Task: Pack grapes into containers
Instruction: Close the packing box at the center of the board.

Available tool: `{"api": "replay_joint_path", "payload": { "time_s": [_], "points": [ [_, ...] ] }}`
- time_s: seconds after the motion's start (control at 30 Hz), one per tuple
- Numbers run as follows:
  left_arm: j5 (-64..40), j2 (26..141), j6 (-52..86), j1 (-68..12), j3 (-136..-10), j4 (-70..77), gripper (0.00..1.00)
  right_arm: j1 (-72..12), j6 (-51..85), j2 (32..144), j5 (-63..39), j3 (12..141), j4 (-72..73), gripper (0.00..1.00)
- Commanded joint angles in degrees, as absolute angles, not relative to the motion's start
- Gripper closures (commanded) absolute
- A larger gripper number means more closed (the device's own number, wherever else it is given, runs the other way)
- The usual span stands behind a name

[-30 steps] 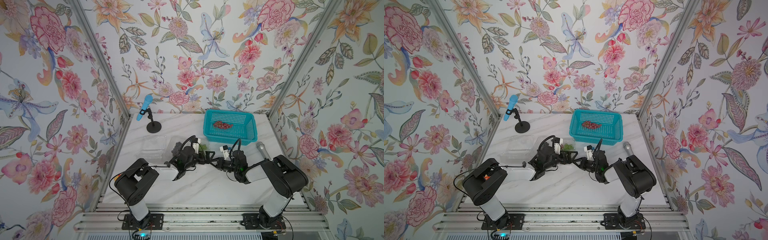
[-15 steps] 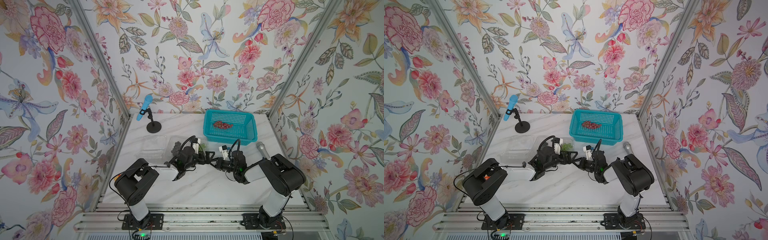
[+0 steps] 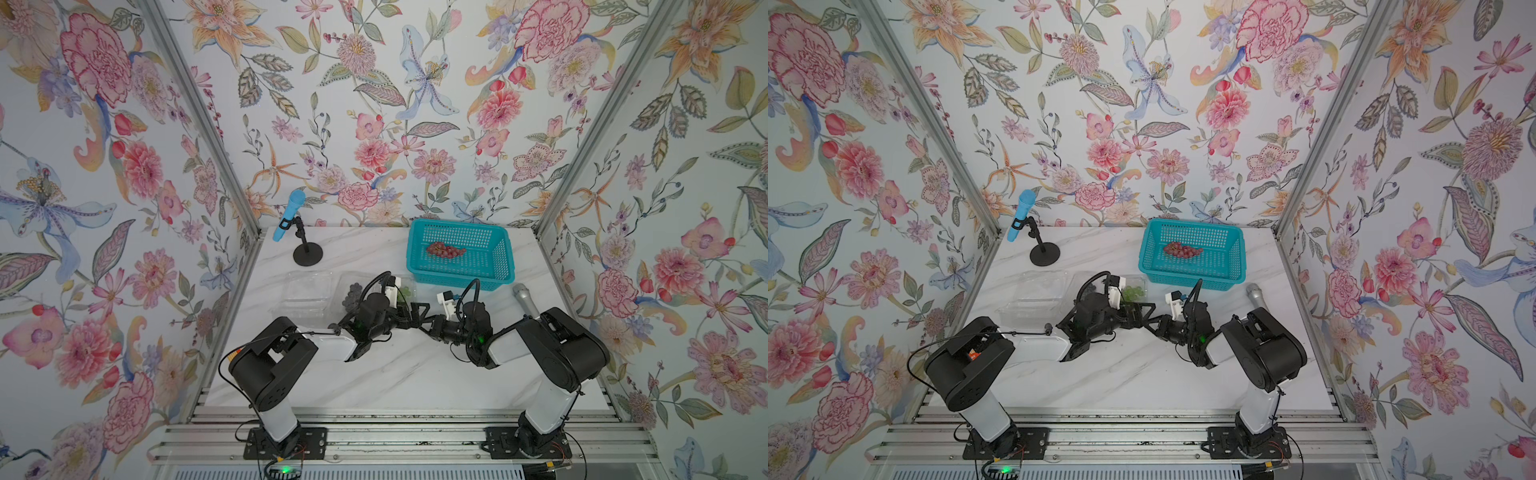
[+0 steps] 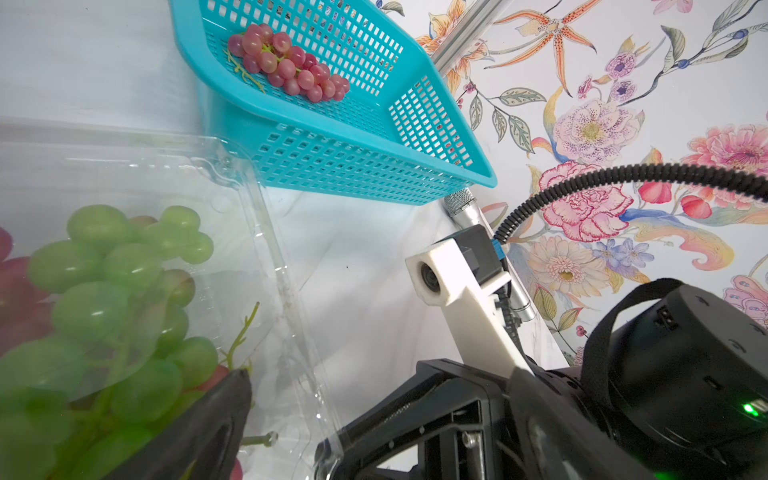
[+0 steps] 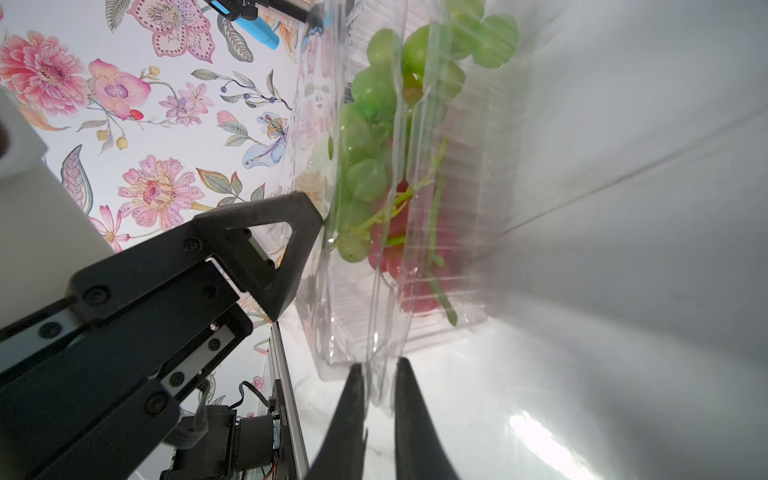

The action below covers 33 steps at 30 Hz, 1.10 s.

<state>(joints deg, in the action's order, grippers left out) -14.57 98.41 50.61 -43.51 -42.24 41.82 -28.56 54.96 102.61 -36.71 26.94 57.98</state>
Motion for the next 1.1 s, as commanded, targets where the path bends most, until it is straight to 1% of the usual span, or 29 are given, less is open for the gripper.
{"api": "replay_joint_path", "payload": {
  "time_s": [0.0,0.17,0.33,0.43,0.5,0.6,0.63,0.73,0.77,0.8,0.83,0.93,0.97,1.07],
  "points": [
    [-13.45,99.18,50.8,-43.77,-41.04,40.45,0.0,-29.18,55.26,104.11,-37.0,26.98,59.45,0.91],
    [-13.53,99.16,50.68,-43.69,-41.23,40.47,0.0,-29.01,56.07,104.47,-37.35,26.42,61.2,0.91],
    [-13.47,98.32,48.87,-43.34,-42.42,38.02,0.0,-27.57,55.56,101.15,-37.86,26.13,59.42,0.84],
    [-12.9,97.35,47.28,-42.68,-43.39,35.95,0.0,-26.66,52.47,96.74,-37.41,26.58,52.73,0.69],
    [-12.92,96.97,46.67,-42.29,-43.98,35.19,0.0,-25.92,48.78,92.82,-35.95,27.34,44.47,0.58],
    [-12.92,96.31,45.99,-41.93,-44.96,34.44,0.0,-24.13,43.59,88.54,-33.72,28.93,34.02,0.44],
    [-12.84,96.16,45.61,-41.94,-45.36,34.01,0.0,-23.41,42.66,87.83,-33.5,29.36,32.14,0.38],
    [-12.59,95.38,44.39,-41.87,-46.35,32.58,0.0,-20.3,41.4,86.84,-34.15,30.53,28.81,0.25],
    [-12.53,95.12,43.99,-41.86,-46.57,32.2,0.0,-19.24,41.19,86.91,-34.27,30.86,28.01,0.19],
    [-12.4,94.73,43.57,-41.76,-46.75,31.79,0.0,-18.31,40.61,87.07,-34.36,31.54,26.56,0.15],
    [-12.26,94.47,43.43,-41.75,-46.84,31.46,0.0,-17.49,40.02,87.23,-34.45,32.23,25.47,0.13],
    [-11.97,93.26,42.7,-41.57,-46.76,30.79,0.0,-15.39,38.58,88.23,-34.45,35.07,21.94,0.02],
    [-11.88,92.91,42.5,-41.49,-46.71,30.55,0.0,-14.99,38.41,88.92,-34.88,36.22,21.26,0.0],
    [-11.45,92.05,42.04,-41.48,-46.49,30.15,0.0,-15.29,38.71,91.1,-36.11,39.19,20.74,0.0]
  ]
}}
